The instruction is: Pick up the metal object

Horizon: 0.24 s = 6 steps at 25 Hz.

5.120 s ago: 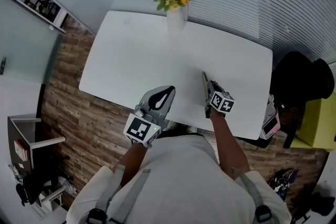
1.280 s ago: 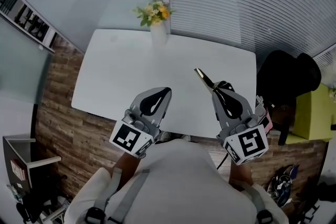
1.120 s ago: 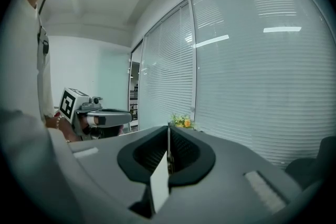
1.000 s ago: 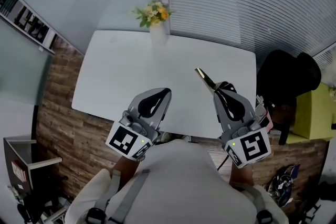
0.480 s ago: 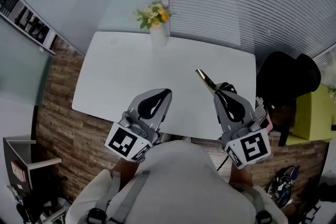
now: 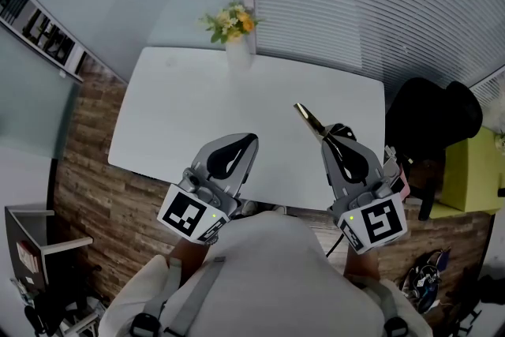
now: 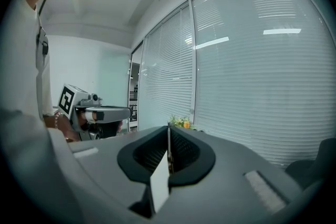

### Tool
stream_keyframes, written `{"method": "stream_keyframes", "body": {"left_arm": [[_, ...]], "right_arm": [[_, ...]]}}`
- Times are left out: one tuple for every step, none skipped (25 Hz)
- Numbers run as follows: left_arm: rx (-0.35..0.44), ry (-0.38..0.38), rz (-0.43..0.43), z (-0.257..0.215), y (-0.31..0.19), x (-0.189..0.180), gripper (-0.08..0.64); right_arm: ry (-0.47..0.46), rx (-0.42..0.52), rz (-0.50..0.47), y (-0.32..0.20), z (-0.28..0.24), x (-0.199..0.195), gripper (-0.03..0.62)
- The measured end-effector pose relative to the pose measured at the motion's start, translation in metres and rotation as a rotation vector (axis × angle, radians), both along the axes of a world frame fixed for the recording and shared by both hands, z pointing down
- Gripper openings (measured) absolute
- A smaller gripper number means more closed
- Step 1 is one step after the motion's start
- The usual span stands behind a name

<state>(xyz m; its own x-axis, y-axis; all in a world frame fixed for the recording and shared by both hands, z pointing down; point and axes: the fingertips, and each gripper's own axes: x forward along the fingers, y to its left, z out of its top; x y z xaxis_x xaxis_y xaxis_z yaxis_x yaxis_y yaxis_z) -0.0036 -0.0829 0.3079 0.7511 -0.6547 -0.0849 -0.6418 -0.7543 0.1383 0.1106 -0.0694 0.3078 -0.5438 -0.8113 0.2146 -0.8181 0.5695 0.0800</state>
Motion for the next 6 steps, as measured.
{"method": "stream_keyframes", "body": {"left_arm": [[-0.001, 0.002, 0.000, 0.0001, 0.0001, 0.0001, 0.003], [-0.002, 0.005, -0.001, 0.0000, 0.0003, 0.0001, 0.003], [-0.002, 0.007, -0.002, -0.0003, 0.0004, 0.0000, 0.003], [-0.001, 0.009, -0.002, -0.0007, 0.0004, 0.0000, 0.003], [0.000, 0.011, -0.003, -0.0011, 0.0004, 0.0000, 0.003], [0.000, 0.012, -0.003, -0.0015, 0.0003, 0.0001, 0.003]], "right_arm": [[0.000, 0.000, 0.000, 0.0000, 0.0002, 0.0002, 0.012], [0.000, 0.000, 0.000, 0.0001, 0.0004, 0.0005, 0.012], [0.000, 0.000, 0.000, 0.0003, 0.0004, 0.0007, 0.012], [0.000, 0.001, 0.000, 0.0005, 0.0003, 0.0009, 0.012], [0.001, 0.001, 0.001, 0.0007, 0.0002, 0.0011, 0.012], [0.001, 0.002, 0.001, 0.0010, 0.0001, 0.0013, 0.012]]}}
